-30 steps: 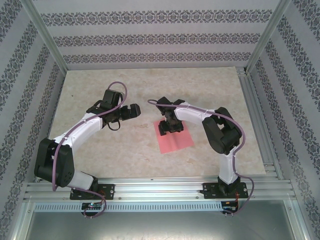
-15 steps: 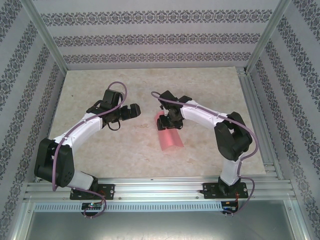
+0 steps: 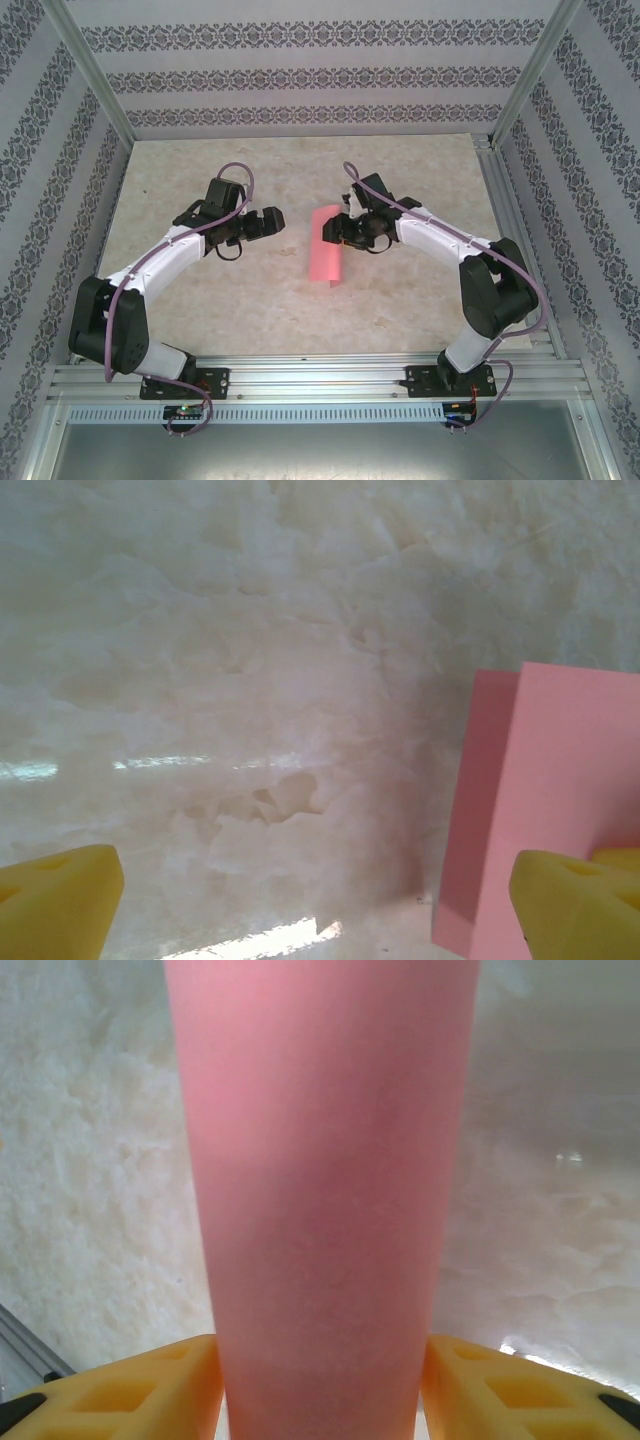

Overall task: Fold a paper plane with a square sheet of paper (pick it up from the middle)
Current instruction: Fold the square sheet of paper in half at the center of the table.

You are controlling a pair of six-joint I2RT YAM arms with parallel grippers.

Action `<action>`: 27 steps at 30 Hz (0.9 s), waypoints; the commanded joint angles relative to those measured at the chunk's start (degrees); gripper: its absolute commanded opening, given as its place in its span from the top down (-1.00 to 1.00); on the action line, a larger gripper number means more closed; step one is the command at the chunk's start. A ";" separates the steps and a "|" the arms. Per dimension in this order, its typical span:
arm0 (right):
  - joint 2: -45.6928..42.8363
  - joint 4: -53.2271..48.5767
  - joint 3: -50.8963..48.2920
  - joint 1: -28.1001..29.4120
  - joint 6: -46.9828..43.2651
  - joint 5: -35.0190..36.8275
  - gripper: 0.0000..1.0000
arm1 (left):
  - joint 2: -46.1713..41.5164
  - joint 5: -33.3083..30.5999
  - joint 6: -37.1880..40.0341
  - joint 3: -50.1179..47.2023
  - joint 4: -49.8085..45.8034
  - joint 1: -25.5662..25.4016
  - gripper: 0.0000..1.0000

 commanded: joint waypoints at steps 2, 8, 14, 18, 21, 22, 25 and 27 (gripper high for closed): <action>1.06 6.42 -5.12 -2.79 1.13 -3.38 -0.08 | 2.64 9.82 -2.45 1.23 6.53 0.37 -1.00; 0.41 7.92 -9.32 -6.07 -0.35 -4.32 -0.21 | 6.14 13.49 -3.07 2.71 8.64 -1.96 -0.97; 0.26 7.56 -11.55 -7.33 -0.28 -1.57 -0.25 | 10.28 14.29 -3.40 5.46 9.44 -5.33 -0.87; -0.04 4.85 -11.75 -7.67 -0.78 1.59 -0.29 | 13.23 15.31 -4.43 7.41 10.76 -6.93 -0.69; -0.85 2.73 -11.54 -7.64 -0.43 4.43 -0.28 | 14.89 15.79 -4.62 8.70 11.17 -7.97 -0.62; -1.52 2.13 -11.68 -7.64 -0.23 5.85 -0.27 | 15.32 15.87 -4.73 9.10 11.20 -8.23 -0.60; -3.31 1.67 -12.11 -7.90 1.00 8.15 -0.27 | 16.17 15.73 -4.78 9.68 11.27 -8.96 -0.52; -4.34 1.38 -12.26 -7.90 1.43 8.59 -0.29 | 16.46 15.79 -5.03 9.70 11.86 -9.25 -0.47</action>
